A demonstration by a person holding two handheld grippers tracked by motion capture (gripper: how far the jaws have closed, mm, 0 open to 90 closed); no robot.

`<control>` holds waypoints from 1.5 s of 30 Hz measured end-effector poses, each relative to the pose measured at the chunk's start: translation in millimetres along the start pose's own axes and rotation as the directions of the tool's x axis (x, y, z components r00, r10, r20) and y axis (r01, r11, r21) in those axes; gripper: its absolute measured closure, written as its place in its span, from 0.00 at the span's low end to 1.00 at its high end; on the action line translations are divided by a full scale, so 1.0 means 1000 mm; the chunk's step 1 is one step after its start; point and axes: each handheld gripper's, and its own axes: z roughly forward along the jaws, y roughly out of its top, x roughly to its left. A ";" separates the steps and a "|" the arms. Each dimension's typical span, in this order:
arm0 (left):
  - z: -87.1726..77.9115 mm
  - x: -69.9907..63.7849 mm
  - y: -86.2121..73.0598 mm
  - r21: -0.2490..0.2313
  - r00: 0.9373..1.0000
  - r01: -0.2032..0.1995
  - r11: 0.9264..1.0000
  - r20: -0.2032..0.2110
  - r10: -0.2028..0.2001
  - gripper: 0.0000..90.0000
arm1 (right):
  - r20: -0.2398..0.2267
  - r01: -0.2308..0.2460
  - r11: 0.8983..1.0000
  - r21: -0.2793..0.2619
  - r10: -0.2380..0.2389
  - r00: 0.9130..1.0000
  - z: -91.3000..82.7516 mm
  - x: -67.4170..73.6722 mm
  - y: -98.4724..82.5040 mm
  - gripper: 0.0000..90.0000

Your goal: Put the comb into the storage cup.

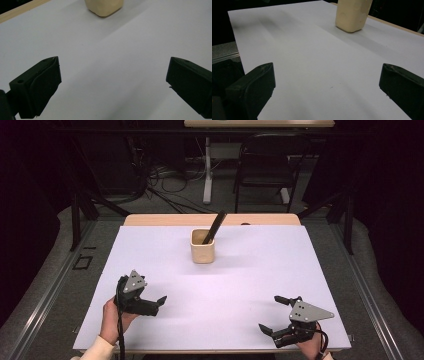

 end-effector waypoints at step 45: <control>-0.025 -0.030 -0.062 -0.081 1.000 -0.001 0.997 -0.030 -0.002 0.00 | -0.006 -0.005 1.000 0.011 0.005 1.000 0.001 0.001 0.000 0.00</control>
